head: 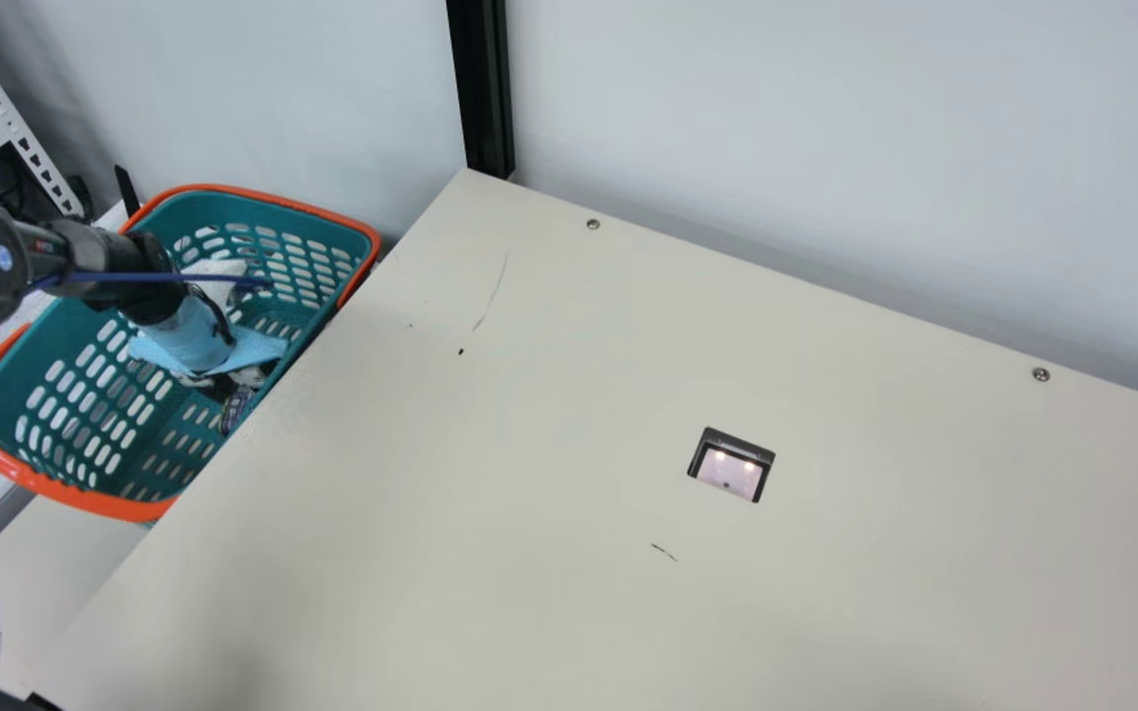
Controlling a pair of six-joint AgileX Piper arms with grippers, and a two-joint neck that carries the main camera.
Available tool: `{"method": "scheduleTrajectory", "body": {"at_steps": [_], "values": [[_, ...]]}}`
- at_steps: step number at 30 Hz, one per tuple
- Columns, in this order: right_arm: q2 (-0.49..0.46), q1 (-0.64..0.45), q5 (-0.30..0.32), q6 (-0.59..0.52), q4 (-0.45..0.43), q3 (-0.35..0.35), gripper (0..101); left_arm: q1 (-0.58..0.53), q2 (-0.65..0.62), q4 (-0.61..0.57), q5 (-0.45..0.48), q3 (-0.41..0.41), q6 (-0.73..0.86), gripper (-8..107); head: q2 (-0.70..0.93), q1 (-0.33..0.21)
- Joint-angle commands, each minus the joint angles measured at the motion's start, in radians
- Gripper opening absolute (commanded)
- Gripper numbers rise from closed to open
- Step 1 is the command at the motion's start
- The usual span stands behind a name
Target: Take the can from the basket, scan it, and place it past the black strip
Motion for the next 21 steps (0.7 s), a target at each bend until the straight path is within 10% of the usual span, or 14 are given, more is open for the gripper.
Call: {"method": "scheduleTrajectory", "body": {"at_steps": [1, 21], "values": [[0.000, 0.000, 0.000, 0.000, 0.000, 0.000, 101, -0.001, -0.065, -0.031, -0.018, 0.025, 0.025, 10, 0.014, -0.034], [0.000, 0.000, 0.000, 0.000, 0.000, 0.000, 101, 0.023, -0.655, -0.288, -0.076, 0.234, 0.293, 10, 0.014, -0.034]]}}
